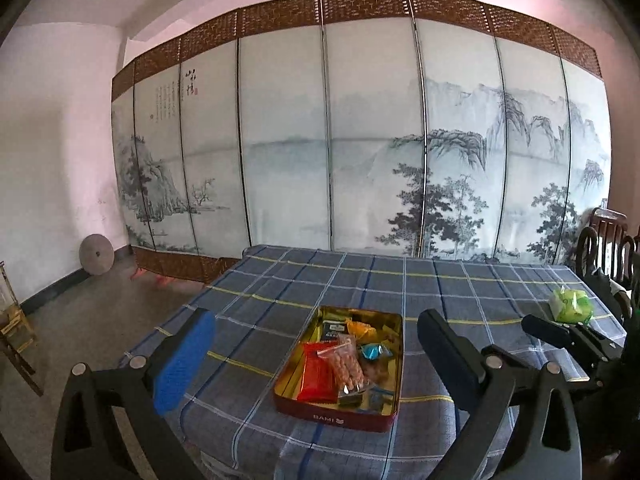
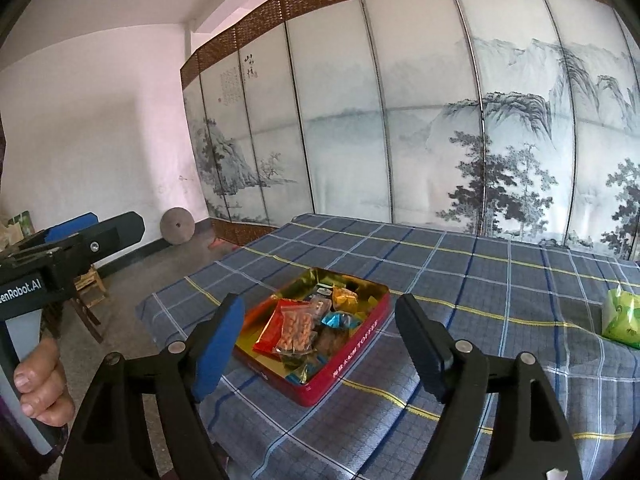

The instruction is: Organize snacks

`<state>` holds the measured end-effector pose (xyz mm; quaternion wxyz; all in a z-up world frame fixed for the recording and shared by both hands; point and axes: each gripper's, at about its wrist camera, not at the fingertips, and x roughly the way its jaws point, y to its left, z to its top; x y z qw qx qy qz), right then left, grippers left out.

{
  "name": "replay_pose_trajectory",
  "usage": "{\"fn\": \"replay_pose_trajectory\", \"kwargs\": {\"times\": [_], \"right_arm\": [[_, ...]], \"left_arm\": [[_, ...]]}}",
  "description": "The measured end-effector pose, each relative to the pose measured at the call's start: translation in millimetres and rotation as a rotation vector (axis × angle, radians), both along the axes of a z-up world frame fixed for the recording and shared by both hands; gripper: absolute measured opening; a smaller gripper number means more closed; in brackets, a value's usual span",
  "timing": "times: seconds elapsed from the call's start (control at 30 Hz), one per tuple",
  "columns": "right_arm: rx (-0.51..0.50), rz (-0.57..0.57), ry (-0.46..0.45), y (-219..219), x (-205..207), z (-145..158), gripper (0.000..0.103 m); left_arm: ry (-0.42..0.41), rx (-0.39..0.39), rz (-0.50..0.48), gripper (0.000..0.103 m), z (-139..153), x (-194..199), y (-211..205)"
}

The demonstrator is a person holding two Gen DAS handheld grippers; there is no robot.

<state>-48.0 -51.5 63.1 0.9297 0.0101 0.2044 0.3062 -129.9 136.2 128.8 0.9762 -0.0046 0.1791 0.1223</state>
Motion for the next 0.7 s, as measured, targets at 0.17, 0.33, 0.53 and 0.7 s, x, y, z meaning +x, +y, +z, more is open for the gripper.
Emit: {"fn": "replay_pose_trajectory", "kwargs": {"times": [0.17,0.33,0.53,0.7], "right_arm": [[-0.009,-0.004,0.024,-2,4,-7,0.076],[-0.010,-0.033,0.076,-15,16,-20,0.077],[-0.055,-0.163,0.154,-67,44,-48,0.077],[-0.123,-0.335,0.265,-136,84,-81,0.078]], "left_arm": [[0.044,-0.017,-0.002,0.103,-10,10,2],[0.105,-0.028,-0.020,0.103,-24,25,3],[0.199,-0.044,-0.041,0.103,-43,45,0],[0.248,-0.044,-0.058,0.103,-57,60,-4]]}}
